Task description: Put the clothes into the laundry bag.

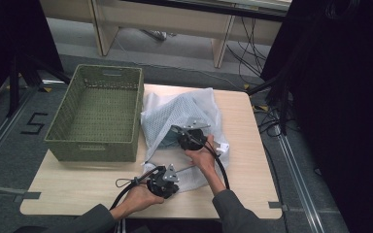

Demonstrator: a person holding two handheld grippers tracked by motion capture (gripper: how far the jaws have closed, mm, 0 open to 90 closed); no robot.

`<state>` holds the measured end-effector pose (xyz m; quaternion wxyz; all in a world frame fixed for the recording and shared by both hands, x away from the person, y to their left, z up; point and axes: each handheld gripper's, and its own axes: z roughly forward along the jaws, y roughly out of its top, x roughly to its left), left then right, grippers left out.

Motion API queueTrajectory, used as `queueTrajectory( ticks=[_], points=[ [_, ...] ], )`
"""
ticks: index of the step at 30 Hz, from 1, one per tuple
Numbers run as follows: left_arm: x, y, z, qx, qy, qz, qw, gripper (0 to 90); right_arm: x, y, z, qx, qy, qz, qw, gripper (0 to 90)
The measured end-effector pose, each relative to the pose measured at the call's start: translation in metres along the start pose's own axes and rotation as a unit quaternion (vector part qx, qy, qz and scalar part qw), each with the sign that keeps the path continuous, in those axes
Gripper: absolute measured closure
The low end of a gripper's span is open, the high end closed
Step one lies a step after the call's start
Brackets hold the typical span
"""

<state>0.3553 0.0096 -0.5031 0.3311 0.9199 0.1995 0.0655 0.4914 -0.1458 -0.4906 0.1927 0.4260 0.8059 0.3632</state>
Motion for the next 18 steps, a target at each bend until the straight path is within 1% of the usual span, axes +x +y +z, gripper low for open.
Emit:
queueTrajectory(
  ticks=[1,2,3,4,5,6,7,8,9,10,11,12,13,14,15,16,17,18],
  points=[
    [0.000,0.000,0.000,-0.002,0.002,0.009,1.0000,85.9,-0.004,0.001,0.003,0.009,-0.011,0.005,0.9999,79.2],
    [0.000,0.000,0.000,-0.002,0.002,0.007,1.0000,85.9,-0.008,0.002,0.007,0.012,-0.019,0.009,0.9997,79.3],
    [0.000,0.000,0.000,-0.001,0.002,0.006,1.0000,86.0,-0.011,0.003,0.009,0.013,-0.023,0.018,0.9995,79.0],
    [0.000,0.000,0.000,0.000,0.001,0.006,1.0000,86.0,-0.012,0.005,0.010,0.015,-0.022,0.023,0.9994,78.4],
    [0.000,0.000,0.000,0.000,0.001,0.001,1.0000,86.0,-0.011,0.005,0.010,0.016,-0.020,0.026,0.9993,77.0],
    [0.000,0.000,0.000,-0.005,0.001,0.004,1.0000,86.0,-0.010,0.006,0.008,0.014,-0.017,0.022,0.9995,75.2],
    [0.000,-0.001,0.000,-0.002,-0.002,-0.002,1.0000,85.9,-0.008,0.005,0.006,0.012,-0.010,0.014,0.9998,73.2],
    [0.002,0.000,0.000,-0.001,-0.002,0.003,1.0000,85.3,-0.004,0.005,0.001,0.019,-0.001,0.018,0.9997,70.4],
    [0.002,0.000,-0.001,0.000,-0.004,-0.002,1.0000,83.5,-0.002,0.004,-0.004,0.016,0.003,0.008,0.9998,67.4],
    [0.002,-0.001,-0.001,-0.002,-0.011,-0.011,0.9999,81.4,0.001,0.004,-0.011,0.014,0.013,0.008,0.9998,64.3],
    [0.003,-0.001,-0.002,0.000,-0.012,-0.005,0.9999,78.7,0.002,0.003,-0.019,0.011,0.017,0.002,0.9998,60.4],
    [0.002,-0.001,-0.004,-0.001,-0.009,-0.004,0.9999,75.9,0.004,0.002,-0.027,0.012,0.025,0.001,0.9996,58.0],
    [0.002,0.000,-0.007,-0.007,-0.012,-0.010,0.9999,72.2,0.005,0.000,-0.034,-0.005,0.028,-0.018,0.9994,55.9],
    [0.002,0.002,-0.012,-0.020,-0.014,-0.014,0.9996,68.9,0.005,0.001,-0.044,-0.011,0.026,-0.033,0.9990,53.0],
    [0.002,0.003,-0.018,-0.025,-0.015,-0.016,0.9994,65.4,0.005,0.003,-0.053,-0.019,0.024,-0.037,0.9989,51.8],
    [0.002,0.005,-0.023,-0.040,-0.013,-0.021,0.9989,61.3,0.002,0.006,-0.063,-0.033,0.026,-0.033,0.9986,51.4],
    [0.000,0.006,-0.027,-0.057,-0.011,-0.033,0.9978,57.2,0.000,0.008,-0.071,-0.038,0.030,-0.015,0.9987,50.3],
    [0.001,0.006,-0.033,-0.060,-0.011,-0.041,0.9973,53.2,-0.001,0.009,-0.078,-0.041,0.028,-0.003,0.9988,49.6]
  ],
)
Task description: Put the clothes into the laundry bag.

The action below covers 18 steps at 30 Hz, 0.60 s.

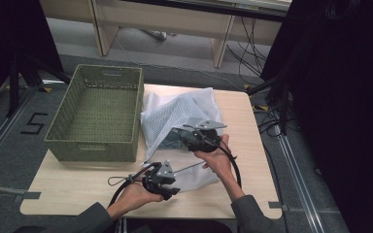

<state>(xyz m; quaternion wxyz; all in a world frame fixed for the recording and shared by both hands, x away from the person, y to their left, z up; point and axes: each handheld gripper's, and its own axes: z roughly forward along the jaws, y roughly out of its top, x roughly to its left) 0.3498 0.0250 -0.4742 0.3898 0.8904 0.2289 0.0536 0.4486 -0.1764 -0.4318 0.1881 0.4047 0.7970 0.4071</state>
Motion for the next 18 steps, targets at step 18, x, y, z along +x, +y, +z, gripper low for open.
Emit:
queueTrajectory(
  ticks=[18],
  points=[
    [0.014,-0.019,-0.057,-0.011,0.051,-0.044,0.9977,35.9,0.020,0.015,0.015,-0.001,-0.074,-0.058,0.9956,42.3]
  ],
)
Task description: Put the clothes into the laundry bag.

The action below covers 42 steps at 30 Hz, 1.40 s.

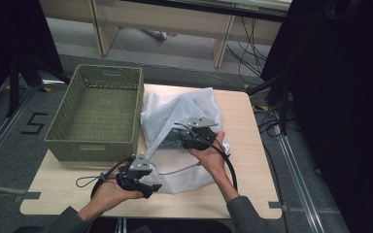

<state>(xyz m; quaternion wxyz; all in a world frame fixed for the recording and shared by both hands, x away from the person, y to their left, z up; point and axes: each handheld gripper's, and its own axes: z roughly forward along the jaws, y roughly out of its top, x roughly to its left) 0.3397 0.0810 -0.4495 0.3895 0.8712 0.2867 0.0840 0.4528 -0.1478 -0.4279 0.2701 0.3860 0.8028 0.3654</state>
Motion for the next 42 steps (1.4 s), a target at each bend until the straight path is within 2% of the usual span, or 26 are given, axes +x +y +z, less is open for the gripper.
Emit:
queueTrajectory(
  ticks=[1,2,5,6,7,9,10,11,13,14,16,17,18,20,21,23,24,25,26,29,31,33,36,37,40,42],
  points=[
    [0.001,0.000,0.000,0.001,-0.002,0.003,1.0000,35.8,0.002,0.001,0.005,-0.008,-0.014,-0.004,0.9999,42.2],
    [0.000,-0.001,0.000,0.001,0.000,-0.012,0.9999,35.7,0.001,0.003,0.008,-0.010,-0.022,-0.009,0.9997,42.2],
    [0.003,-0.002,0.000,0.003,-0.002,-0.003,1.0000,35.3,-0.002,0.010,0.014,-0.013,-0.042,0.001,0.9990,42.6],
    [0.002,-0.002,0.000,0.005,-0.001,-0.014,0.9999,35.2,-0.002,0.012,0.017,-0.022,-0.053,0.008,0.9983,43.1],
    [0.002,-0.002,0.000,0.005,0.000,-0.011,0.9999,35.1,-0.003,0.014,0.017,-0.015,-0.052,0.008,0.9985,43.3],
    [0.004,-0.003,0.001,0.007,0.000,-0.002,1.0000,34.9,-0.003,0.016,0.021,-0.021,-0.069,0.000,0.9974,44.8],
    [0.003,-0.003,0.002,0.007,-0.003,-0.015,0.9999,34.9,-0.002,0.017,0.023,-0.023,-0.072,0.010,0.9971,45.6],
    [0.002,-0.003,0.002,0.007,-0.003,-0.015,0.9999,34.9,-0.003,0.019,0.024,-0.019,-0.068,0.005,0.9975,51.2],
    [0.002,-0.004,0.002,0.008,-0.004,-0.016,0.9998,34.9,-0.002,0.019,0.023,-0.036,-0.064,-0.002,0.9973,69.3],
    [0.003,-0.004,0.002,0.008,-0.004,-0.015,0.9998,34.9,-0.004,0.020,0.022,-0.042,-0.062,-0.019,0.9970,75.0],
    [0.004,-0.003,0.000,0.007,0.000,-0.005,1.0000,34.8,-0.003,0.021,0.017,-0.043,-0.064,-0.020,0.9969,83.3],
    [0.004,-0.003,0.001,0.005,-0.002,-0.013,0.9999,34.7,-0.005,0.021,0.015,-0.046,-0.058,-0.036,0.9966,86.0],
    [0.005,-0.003,0.000,0.005,0.002,-0.010,0.9999,34.4,-0.005,0.021,0.011,-0.048,-0.059,-0.033,0.9966,88.3],
    [0.007,-0.003,-0.001,0.006,0.010,-0.013,0.9998,34.1,-0.007,0.021,0.003,-0.043,-0.040,-0.040,0.9975,90.0],
    [0.007,-0.004,-0.001,0.003,0.005,-0.020,0.9998,34.0,-0.007,0.020,-0.003,-0.040,-0.034,-0.046,0.9976,90.0],
    [0.008,-0.004,-0.003,0.002,0.010,-0.019,0.9998,33.7,-0.009,0.016,-0.017,-0.042,-0.027,-0.074,0.9961,90.0],
    [0.010,-0.004,-0.004,0.002,0.011,-0.016,0.9998,33.7,-0.010,0.013,-0.023,-0.033,-0.017,-0.073,0.9966,90.0],
    [0.011,-0.005,-0.004,0.002,0.013,-0.024,0.9996,33.6,-0.013,0.011,-0.029,-0.029,-0.007,-0.078,0.9965,90.0],
    [0.012,-0.005,-0.004,0.000,0.016,-0.025,0.9996,33.4,-0.015,0.008,-0.033,-0.026,0.000,-0.064,0.9976,90.0],
    [0.015,-0.005,-0.007,-0.004,0.018,-0.026,0.9995,33.0,-0.017,-0.005,-0.043,-0.011,0.028,-0.059,0.9978,90.0],
    [0.017,-0.006,-0.009,-0.003,0.019,-0.027,0.9995,33.0,-0.010,-0.016,-0.045,0.004,0.037,-0.080,0.9961,90.0],
    [0.018,-0.007,-0.009,-0.004,0.025,-0.035,0.9991,32.9,-0.002,-0.027,-0.043,0.026,0.050,-0.095,0.9939,90.0],
    [0.018,-0.007,-0.011,-0.004,0.025,-0.033,0.9991,32.9,0.005,-0.045,-0.030,0.064,0.069,-0.099,0.9906,90.0],
    [0.018,-0.007,-0.011,-0.004,0.025,-0.032,0.9992,32.8,0.008,-0.050,-0.024,0.069,0.067,-0.093,0.9910,90.0],
    [0.019,-0.008,-0.011,0.000,0.028,-0.031,0.9991,32.8,0.012,-0.059,-0.009,0.096,0.066,-0.102,0.9879,90.0],
    [0.021,-0.008,-0.011,0.001,0.028,-0.030,0.9991,32.6,0.009,-0.062,0.000,0.106,0.062,-0.101,0.9872,90.0]
  ],
)
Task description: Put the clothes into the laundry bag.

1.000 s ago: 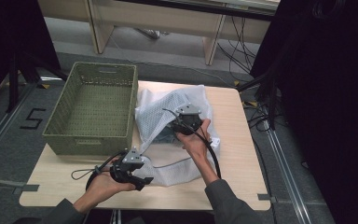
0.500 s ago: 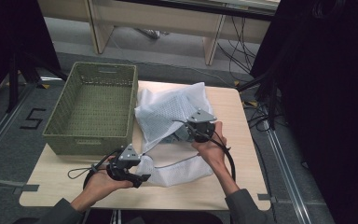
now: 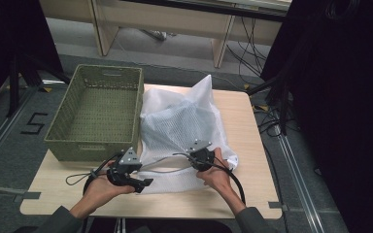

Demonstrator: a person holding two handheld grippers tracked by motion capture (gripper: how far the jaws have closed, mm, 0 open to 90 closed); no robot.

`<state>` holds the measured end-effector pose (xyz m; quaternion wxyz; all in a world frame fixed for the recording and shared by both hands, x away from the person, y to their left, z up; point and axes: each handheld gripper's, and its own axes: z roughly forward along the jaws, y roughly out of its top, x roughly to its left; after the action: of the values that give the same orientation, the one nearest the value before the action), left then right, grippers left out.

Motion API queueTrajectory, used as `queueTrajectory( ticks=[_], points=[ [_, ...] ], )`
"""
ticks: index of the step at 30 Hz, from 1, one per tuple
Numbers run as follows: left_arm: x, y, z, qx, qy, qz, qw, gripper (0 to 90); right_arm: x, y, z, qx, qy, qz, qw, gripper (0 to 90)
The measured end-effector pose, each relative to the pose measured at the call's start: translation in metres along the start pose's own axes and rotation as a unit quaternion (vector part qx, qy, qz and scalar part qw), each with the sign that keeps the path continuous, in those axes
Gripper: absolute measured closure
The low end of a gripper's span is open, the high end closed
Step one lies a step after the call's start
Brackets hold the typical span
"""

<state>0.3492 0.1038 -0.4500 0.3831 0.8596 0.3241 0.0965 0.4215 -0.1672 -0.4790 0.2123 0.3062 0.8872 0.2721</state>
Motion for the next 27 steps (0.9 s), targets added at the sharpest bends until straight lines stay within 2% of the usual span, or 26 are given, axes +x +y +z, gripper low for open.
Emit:
queueTrajectory(
  ticks=[3,4,6,8,10,11,13,15,16,19,20,21,22,24,26,27],
  points=[
    [0.001,0.000,0.000,0.001,-0.001,0.005,1.0000,32.6,-0.004,-0.003,0.006,0.002,-0.005,0.011,0.9999,90.0],
    [0.000,-0.001,0.001,0.002,0.000,-0.006,1.0000,32.6,-0.007,-0.004,0.005,0.005,-0.005,0.006,1.0000,90.0],
    [0.001,-0.001,0.000,0.003,0.002,-0.005,1.0000,32.5,-0.009,-0.004,0.001,-0.006,0.002,0.014,0.9999,88.1],
    [0.001,-0.001,0.000,0.001,0.000,-0.004,1.0000,32.3,-0.012,-0.004,-0.005,-0.016,0.008,0.030,0.9994,82.3],
    [0.002,-0.001,0.000,0.000,0.001,0.002,1.0000,31.5,-0.015,-0.004,-0.015,-0.024,0.029,0.051,0.9980,75.9],
    [0.002,-0.001,0.000,0.000,0.003,0.000,1.0000,31.0,-0.017,-0.004,-0.020,-0.031,0.034,0.052,0.9976,71.6],
    [0.002,-0.002,-0.001,-0.002,0.004,-0.007,1.0000,30.6,-0.020,-0.005,-0.030,-0.051,0.036,0.064,0.9960,64.7],
    [0.004,-0.002,-0.003,-0.003,0.004,-0.001,1.0000,30.6,-0.022,-0.005,-0.043,-0.054,0.041,0.086,0.9940,57.4],
    [0.004,-0.002,-0.003,-0.003,0.006,-0.003,1.0000,30.4,-0.025,-0.006,-0.047,-0.068,0.039,0.087,0.9932,53.6],
    [0.005,-0.003,-0.005,-0.004,0.009,-0.005,0.9999,29.4,-0.032,-0.012,-0.058,-0.087,0.035,0.117,0.9887,47.9],
    [0.006,-0.003,-0.006,-0.003,0.011,-0.001,0.9999,29.4,-0.034,-0.015,-0.061,-0.082,0.035,0.124,0.9882,46.4],
    [0.005,-0.004,-0.006,-0.005,0.011,-0.007,0.9999,29.3,-0.034,-0.018,-0.062,-0.087,0.032,0.132,0.9869,45.0],
    [0.006,-0.004,-0.007,-0.007,0.011,-0.002,0.9999,29.2,-0.036,-0.021,-0.063,-0.090,0.031,0.135,0.9863,43.5],
    [0.006,-0.005,-0.008,-0.007,0.013,-0.005,0.9999,29.0,-0.038,-0.026,-0.066,-0.093,0.035,0.140,0.9852,40.7],
    [0.006,-0.006,-0.009,-0.009,0.012,-0.009,0.9998,28.8,-0.039,-0.030,-0.070,-0.102,0.039,0.151,0.9825,38.2],
    [0.007,-0.006,-0.009,-0.010,0.012,-0.006,0.9999,28.7,-0.040,-0.031,-0.073,-0.105,0.048,0.158,0.9806,36.8]
  ],
)
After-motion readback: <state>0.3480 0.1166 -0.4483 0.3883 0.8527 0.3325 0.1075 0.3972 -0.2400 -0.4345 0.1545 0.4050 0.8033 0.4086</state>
